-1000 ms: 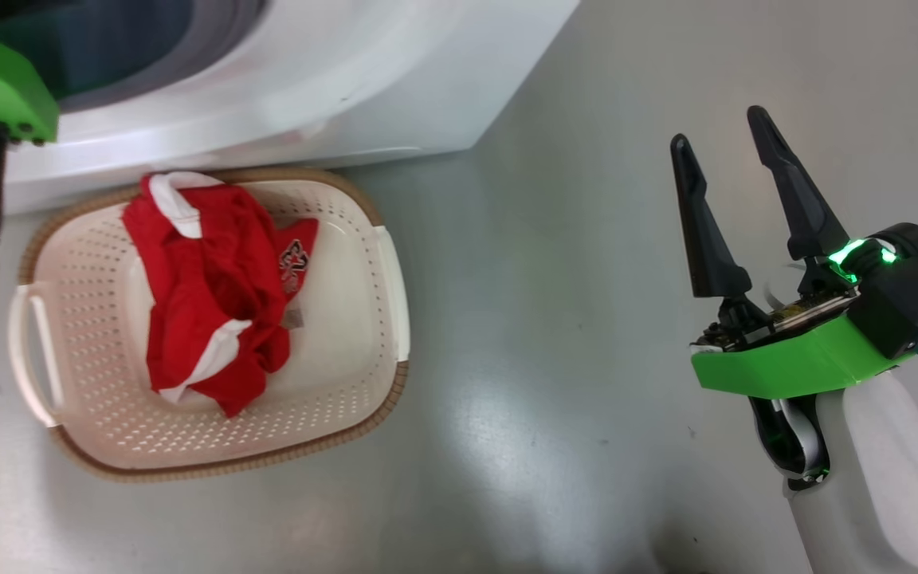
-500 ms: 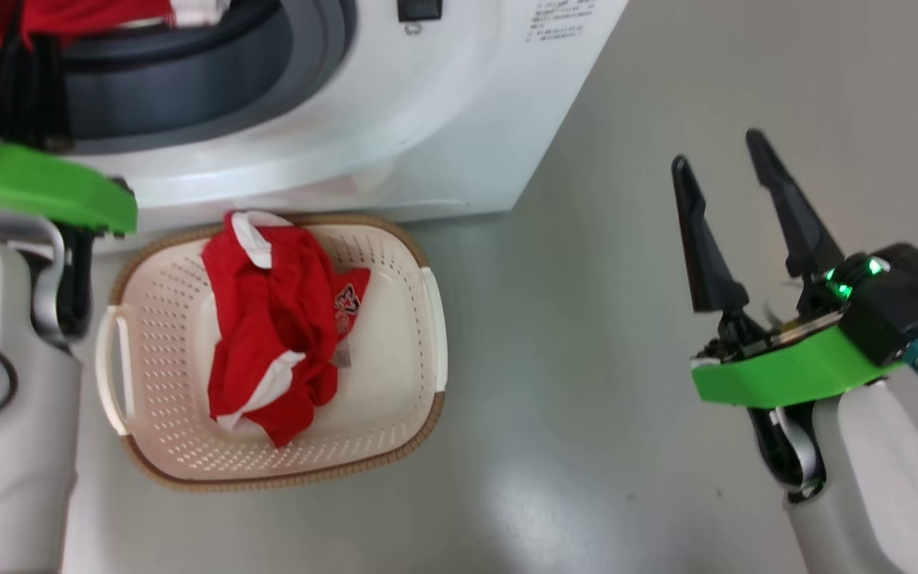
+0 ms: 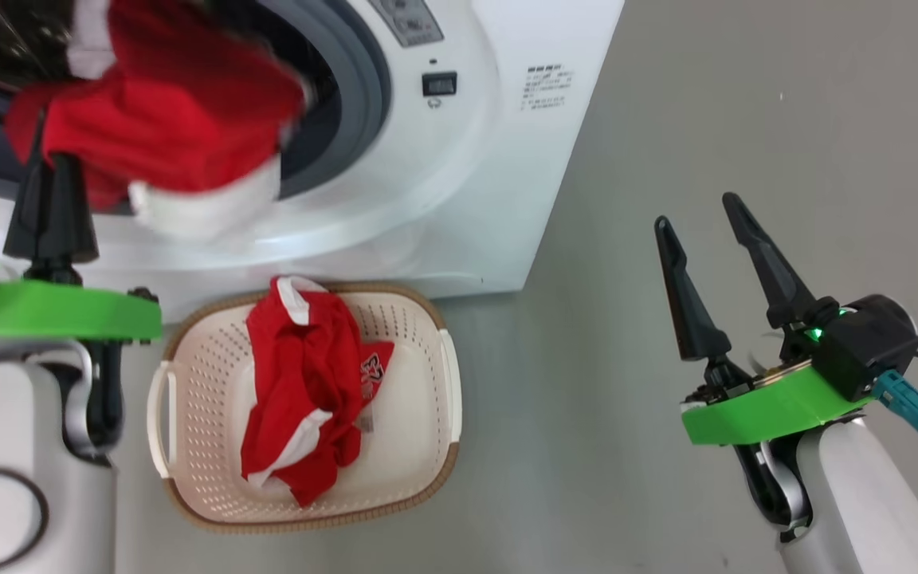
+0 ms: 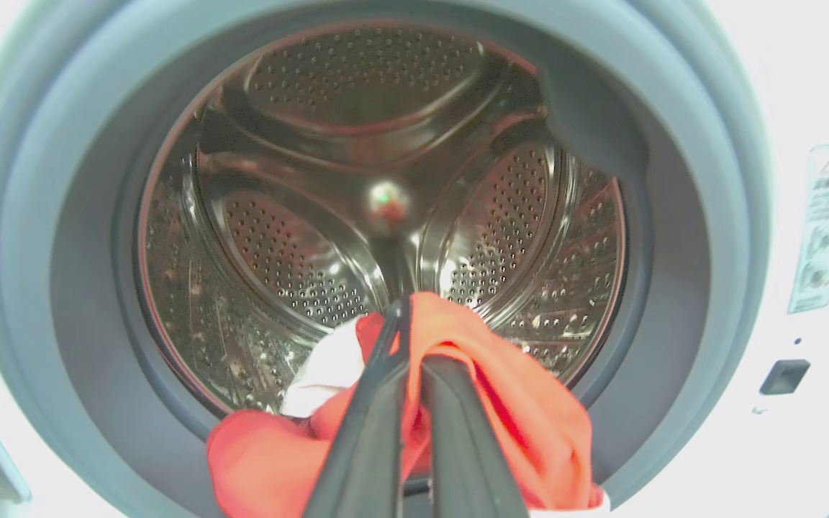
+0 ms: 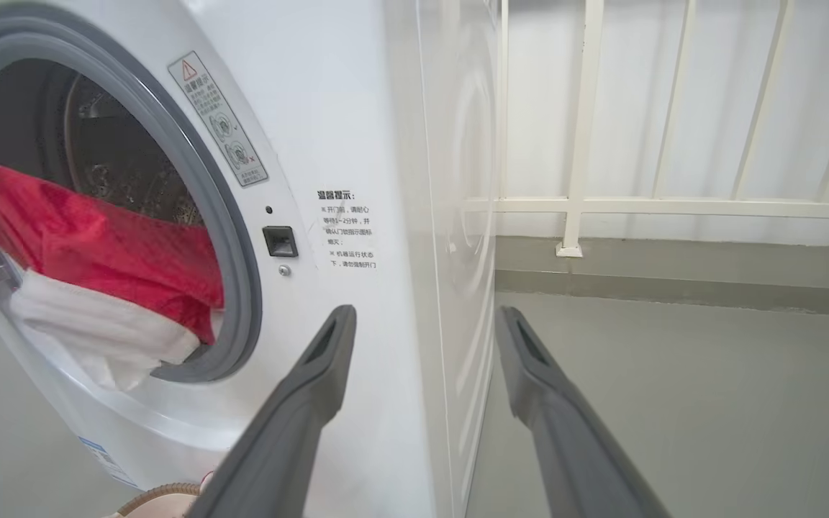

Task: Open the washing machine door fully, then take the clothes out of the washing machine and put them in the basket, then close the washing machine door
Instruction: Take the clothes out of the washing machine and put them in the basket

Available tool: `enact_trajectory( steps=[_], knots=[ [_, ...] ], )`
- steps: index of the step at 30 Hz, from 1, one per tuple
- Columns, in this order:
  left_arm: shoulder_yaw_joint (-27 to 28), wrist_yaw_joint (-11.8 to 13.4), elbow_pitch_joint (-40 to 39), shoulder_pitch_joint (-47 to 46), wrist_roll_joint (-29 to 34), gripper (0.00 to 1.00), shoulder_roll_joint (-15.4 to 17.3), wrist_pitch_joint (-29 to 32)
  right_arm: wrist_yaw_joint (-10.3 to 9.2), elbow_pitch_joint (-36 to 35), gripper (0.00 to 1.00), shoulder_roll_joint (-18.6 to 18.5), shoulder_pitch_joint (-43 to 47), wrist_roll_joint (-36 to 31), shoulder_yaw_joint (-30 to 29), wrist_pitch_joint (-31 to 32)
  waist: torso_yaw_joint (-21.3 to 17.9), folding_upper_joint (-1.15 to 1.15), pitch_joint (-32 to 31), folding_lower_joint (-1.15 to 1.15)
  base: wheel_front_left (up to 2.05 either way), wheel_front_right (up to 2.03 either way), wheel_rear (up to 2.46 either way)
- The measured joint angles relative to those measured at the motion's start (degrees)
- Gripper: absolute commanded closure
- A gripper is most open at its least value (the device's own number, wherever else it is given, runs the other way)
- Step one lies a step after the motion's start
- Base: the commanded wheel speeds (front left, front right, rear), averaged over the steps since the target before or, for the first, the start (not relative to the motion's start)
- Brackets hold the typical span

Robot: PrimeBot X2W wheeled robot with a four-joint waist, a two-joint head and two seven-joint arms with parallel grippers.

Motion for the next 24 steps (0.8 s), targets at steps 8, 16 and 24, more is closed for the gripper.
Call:
enact_trajectory(
  steps=[8,16,24],
  knots=[
    [1.8,-0.1,-10.9,6.4,1.6,1.00,-2.7,0.0,0.00,1.1,0.00,0.0,2.1,0.5,1.7,0.0,0.2,0.00,-5.3,0.00,0.00,0.00,0.00],
    [1.4,-0.3,-22.2,11.9,2.1,1.00,-4.2,0.0,0.00,1.3,0.00,0.0,4.1,0.7,1.8,0.0,0.1,0.00,-9.1,0.00,0.00,0.00,0.00],
    [-0.6,0.7,-29.1,17.0,1.7,1.00,-5.1,1.5,0.00,1.3,0.00,0.0,4.3,1.0,2.0,0.0,-0.3,0.00,-9.6,0.00,0.00,0.00,0.00]
  ],
)
